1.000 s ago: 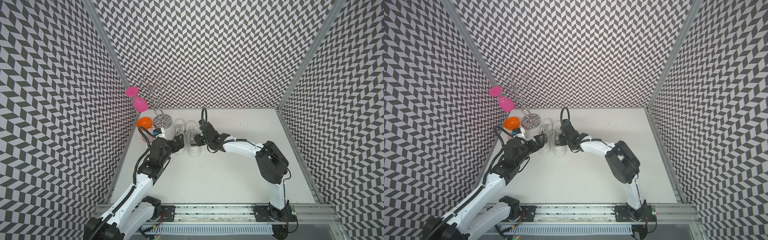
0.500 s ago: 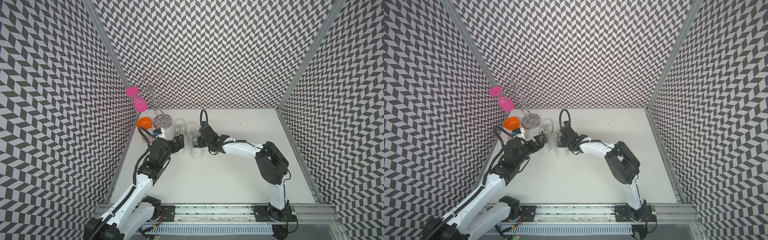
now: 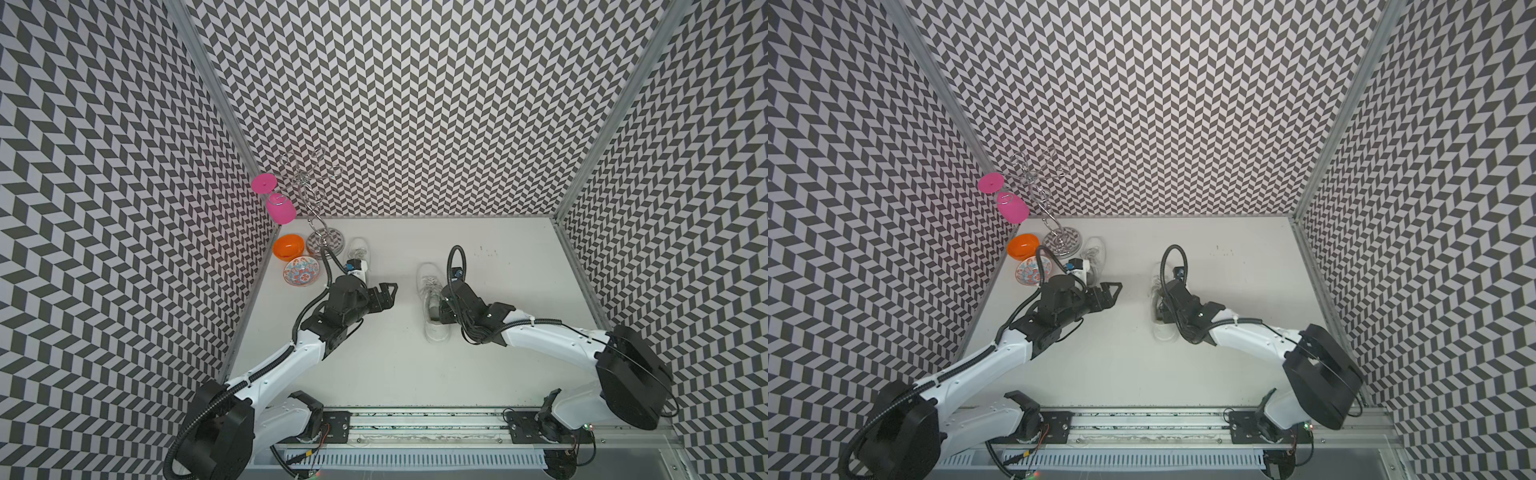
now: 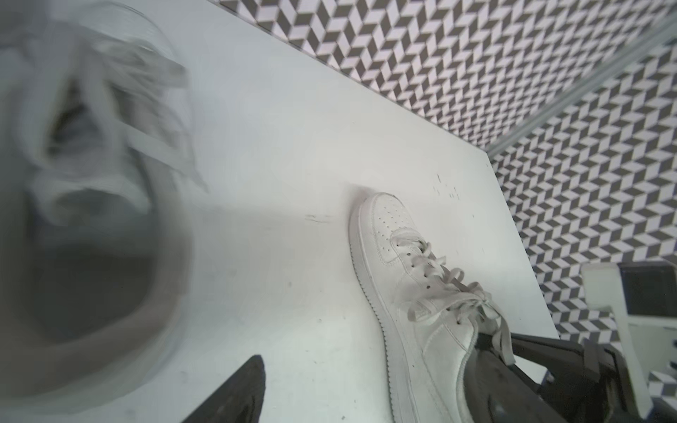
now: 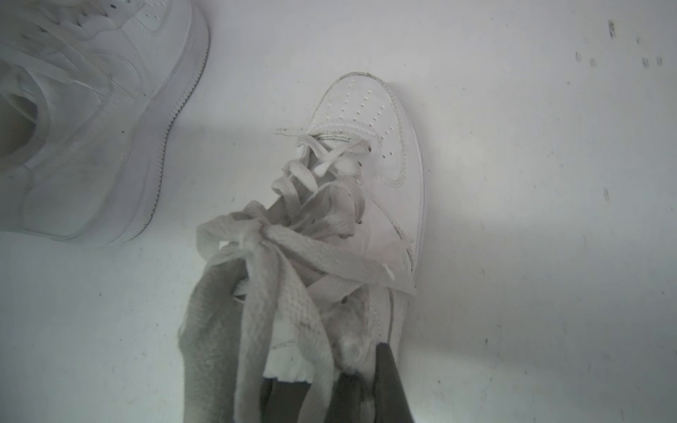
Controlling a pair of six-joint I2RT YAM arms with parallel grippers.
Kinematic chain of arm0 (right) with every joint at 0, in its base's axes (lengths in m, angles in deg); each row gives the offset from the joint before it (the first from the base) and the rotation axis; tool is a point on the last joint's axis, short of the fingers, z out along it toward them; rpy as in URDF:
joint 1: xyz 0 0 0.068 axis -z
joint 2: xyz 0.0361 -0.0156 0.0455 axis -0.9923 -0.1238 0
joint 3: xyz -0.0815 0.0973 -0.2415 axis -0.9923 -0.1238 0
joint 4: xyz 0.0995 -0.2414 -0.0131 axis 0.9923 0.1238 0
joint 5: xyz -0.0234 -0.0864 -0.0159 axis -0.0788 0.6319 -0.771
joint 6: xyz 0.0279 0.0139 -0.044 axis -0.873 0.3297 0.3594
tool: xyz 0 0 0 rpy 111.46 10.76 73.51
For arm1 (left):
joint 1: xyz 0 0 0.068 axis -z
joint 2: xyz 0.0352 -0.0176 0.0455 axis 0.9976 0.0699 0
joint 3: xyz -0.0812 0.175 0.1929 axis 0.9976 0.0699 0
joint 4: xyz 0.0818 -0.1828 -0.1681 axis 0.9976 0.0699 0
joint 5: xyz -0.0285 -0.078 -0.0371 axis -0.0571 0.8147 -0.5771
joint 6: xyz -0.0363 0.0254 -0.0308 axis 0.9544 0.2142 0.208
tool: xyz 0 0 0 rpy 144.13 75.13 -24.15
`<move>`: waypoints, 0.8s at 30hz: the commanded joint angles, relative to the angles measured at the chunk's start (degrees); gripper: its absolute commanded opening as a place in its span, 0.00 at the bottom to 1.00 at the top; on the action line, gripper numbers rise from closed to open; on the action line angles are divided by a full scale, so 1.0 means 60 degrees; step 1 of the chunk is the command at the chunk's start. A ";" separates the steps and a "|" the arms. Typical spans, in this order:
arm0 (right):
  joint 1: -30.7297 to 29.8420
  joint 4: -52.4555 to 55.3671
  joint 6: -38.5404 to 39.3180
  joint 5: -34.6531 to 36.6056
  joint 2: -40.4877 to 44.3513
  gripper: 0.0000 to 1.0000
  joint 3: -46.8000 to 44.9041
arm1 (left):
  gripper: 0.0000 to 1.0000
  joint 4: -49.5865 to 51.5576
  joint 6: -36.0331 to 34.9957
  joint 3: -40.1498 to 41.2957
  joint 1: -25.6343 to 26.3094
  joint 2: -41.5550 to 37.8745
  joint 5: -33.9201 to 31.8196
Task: Remove the insole from the shoe
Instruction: Move the shoe to the center of the board, then pick up the shoe from the center of the board.
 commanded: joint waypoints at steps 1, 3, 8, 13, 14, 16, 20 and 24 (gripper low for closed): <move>-0.0080 -0.1100 -0.0989 0.0210 0.0979 0.00 -0.0490 | 0.88 -0.0334 -0.0325 -0.0249 0.0820 0.0067 -0.0411; -0.0083 -0.1334 -0.1069 0.0109 0.1266 0.01 -0.0887 | 0.87 -0.0524 -0.0329 -0.0122 0.1263 0.0127 -0.0703; -0.0078 -0.1835 -0.0981 -0.0314 0.1195 0.12 -0.1279 | 0.82 -0.0800 -0.0452 -0.0196 0.2123 0.0614 -0.0912; -0.0086 -0.1802 -0.0796 -0.0617 0.1122 0.16 -0.1340 | 0.79 -0.0807 -0.0681 -0.0424 0.2623 0.1075 -0.0995; -0.0076 -0.1855 -0.0630 -0.0672 0.1290 0.22 -0.1402 | 0.79 -0.0772 -0.0768 -0.0490 0.2711 0.1169 -0.1069; -0.0079 -0.1854 -0.0169 -0.0710 0.1711 0.35 -0.1501 | 0.77 -0.0656 -0.0980 -0.0662 0.2908 0.1337 -0.1252; -0.0072 -0.1442 0.0331 -0.0193 0.2689 0.49 -0.1738 | 0.74 -0.0326 -0.1300 -0.1155 0.3235 0.1894 -0.1531; -0.0022 -0.1333 0.0832 -0.0044 0.3550 0.51 -0.2058 | 0.67 -0.0141 -0.1568 -0.1654 0.3538 0.2497 -0.1762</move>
